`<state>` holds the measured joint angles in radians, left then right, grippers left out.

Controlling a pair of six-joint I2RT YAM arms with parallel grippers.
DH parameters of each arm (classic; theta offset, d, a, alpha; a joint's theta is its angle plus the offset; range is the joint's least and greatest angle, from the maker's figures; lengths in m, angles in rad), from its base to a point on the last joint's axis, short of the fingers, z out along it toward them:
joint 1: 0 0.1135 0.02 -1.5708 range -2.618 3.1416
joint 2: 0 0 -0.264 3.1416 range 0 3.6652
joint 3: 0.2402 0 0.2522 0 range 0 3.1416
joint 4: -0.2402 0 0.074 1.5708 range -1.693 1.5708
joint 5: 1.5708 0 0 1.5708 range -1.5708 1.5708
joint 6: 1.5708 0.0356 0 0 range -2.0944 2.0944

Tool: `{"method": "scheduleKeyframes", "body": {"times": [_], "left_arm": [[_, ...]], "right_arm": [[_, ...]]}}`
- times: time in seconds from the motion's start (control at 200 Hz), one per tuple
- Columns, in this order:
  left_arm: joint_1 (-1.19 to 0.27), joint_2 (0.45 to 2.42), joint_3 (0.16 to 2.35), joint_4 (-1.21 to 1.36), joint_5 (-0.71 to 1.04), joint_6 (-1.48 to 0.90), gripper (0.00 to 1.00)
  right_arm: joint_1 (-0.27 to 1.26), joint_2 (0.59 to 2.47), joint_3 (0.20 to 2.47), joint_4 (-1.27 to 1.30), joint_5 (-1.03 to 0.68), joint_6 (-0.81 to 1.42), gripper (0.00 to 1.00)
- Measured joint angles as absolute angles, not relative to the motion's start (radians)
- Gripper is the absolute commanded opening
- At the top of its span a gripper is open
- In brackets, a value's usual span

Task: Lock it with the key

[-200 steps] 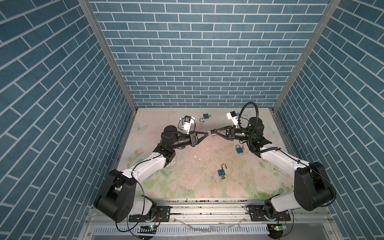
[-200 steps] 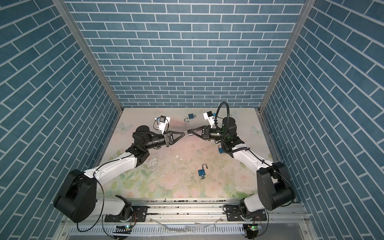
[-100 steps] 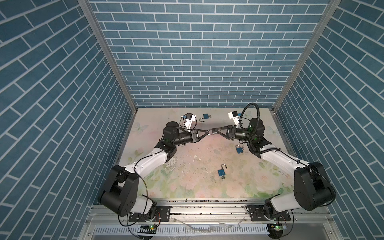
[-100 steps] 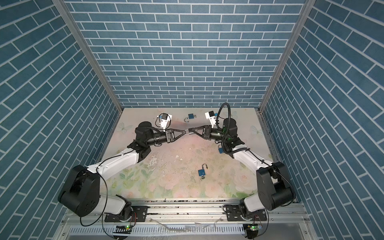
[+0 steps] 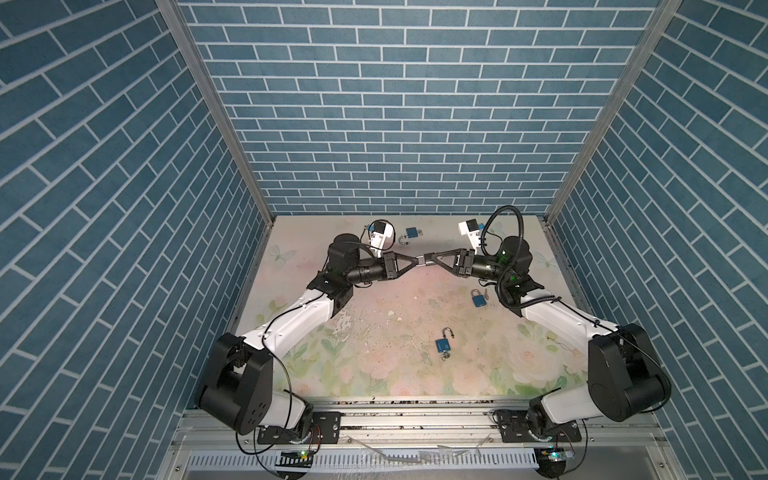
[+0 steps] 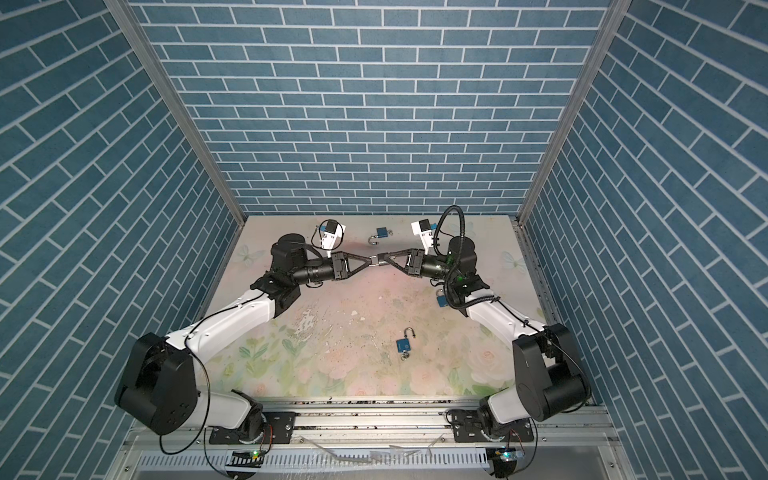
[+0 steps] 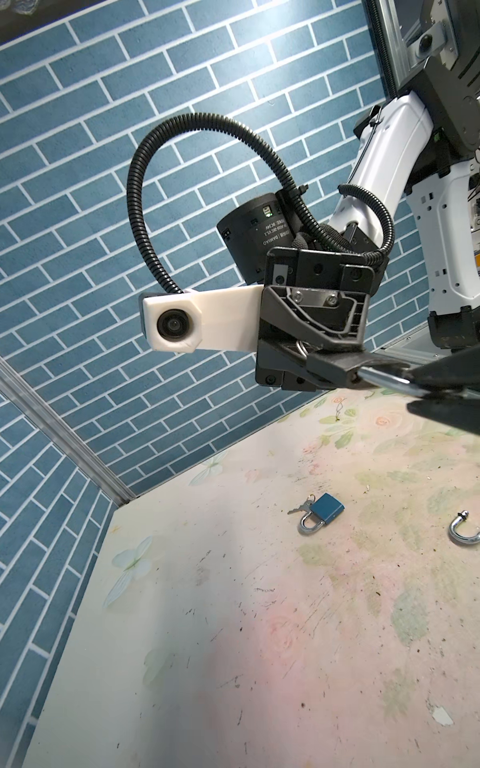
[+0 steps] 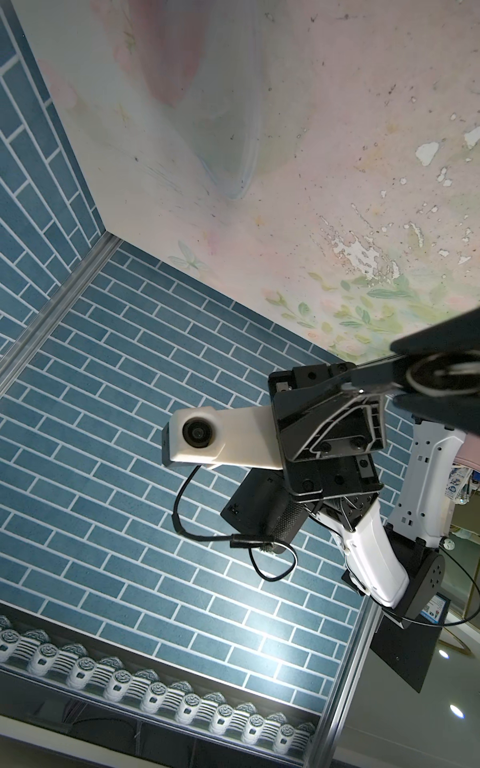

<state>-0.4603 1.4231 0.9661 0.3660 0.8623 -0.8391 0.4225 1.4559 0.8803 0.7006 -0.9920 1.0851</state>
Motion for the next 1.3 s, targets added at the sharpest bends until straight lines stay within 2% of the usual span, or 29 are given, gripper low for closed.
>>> {"method": "scheduleKeyframes", "body": {"times": [1.3], "left_arm": [[-0.474,1.459,1.057,0.238,0.852,-0.835,0.00]], "right_arm": [[0.439,1.456,0.881,0.711,-0.965,1.076,0.00]]}}
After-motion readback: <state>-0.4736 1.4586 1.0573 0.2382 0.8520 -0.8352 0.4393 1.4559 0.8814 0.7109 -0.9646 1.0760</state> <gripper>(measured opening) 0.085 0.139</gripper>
